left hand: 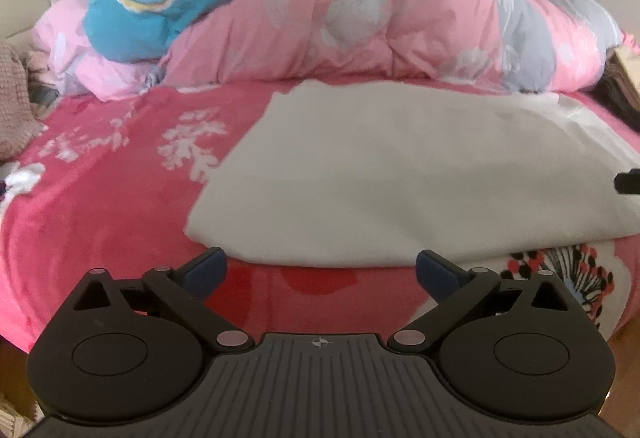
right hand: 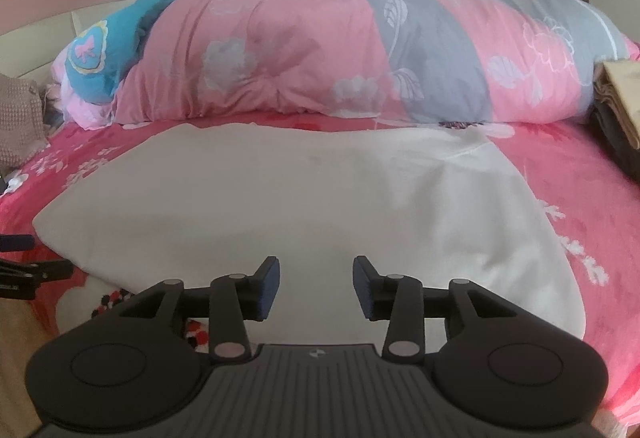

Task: Fold clothes
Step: 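Raise both open grippers above the flat folded sweatshirt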

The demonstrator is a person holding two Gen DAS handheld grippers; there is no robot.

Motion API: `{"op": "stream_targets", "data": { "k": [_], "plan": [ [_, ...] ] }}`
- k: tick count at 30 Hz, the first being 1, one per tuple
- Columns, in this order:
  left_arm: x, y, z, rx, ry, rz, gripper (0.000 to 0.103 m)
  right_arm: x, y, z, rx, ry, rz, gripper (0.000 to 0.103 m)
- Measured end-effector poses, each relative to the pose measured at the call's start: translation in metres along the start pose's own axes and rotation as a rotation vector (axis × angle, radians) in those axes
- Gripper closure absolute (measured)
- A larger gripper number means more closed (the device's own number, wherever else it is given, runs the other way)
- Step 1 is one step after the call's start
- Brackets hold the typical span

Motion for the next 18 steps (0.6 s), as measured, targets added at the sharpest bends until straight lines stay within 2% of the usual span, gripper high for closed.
{"op": "stream_targets", "data": {
  "k": [3,9,10,12,18],
  "plan": [
    [0.006,0.006,0.002,0.008,-0.006,-0.022,0.001,0.0,0.001,0.002,-0.002,0.004,-0.003,0.048],
    [0.005,0.022,-0.006,0.03,-0.063,-0.059,0.0,0.001,0.003,0.005,-0.005,0.003,-0.006,0.046],
    [0.004,0.025,-0.008,0.03,-0.072,-0.064,0.0,0.001,0.003,0.006,-0.006,0.0,-0.007,0.043],
    [0.0,0.031,-0.014,0.03,-0.09,-0.071,0.0,0.001,0.005,0.005,-0.009,-0.006,-0.013,0.038],
    [-0.02,0.048,-0.029,0.041,-0.141,-0.067,0.0,-0.002,0.013,0.0,-0.025,-0.026,-0.016,0.035]
  ]
}}
Point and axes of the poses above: each gripper's, at about its wrist camera, not at the fingertips, and x roughly against the way its jaws point, z to its left, y to its top, the point moved 7 cm from there along -x, roughly the way its jaws point, and after that the axes turned 4 degrees about -x, right-handed, at the moved point
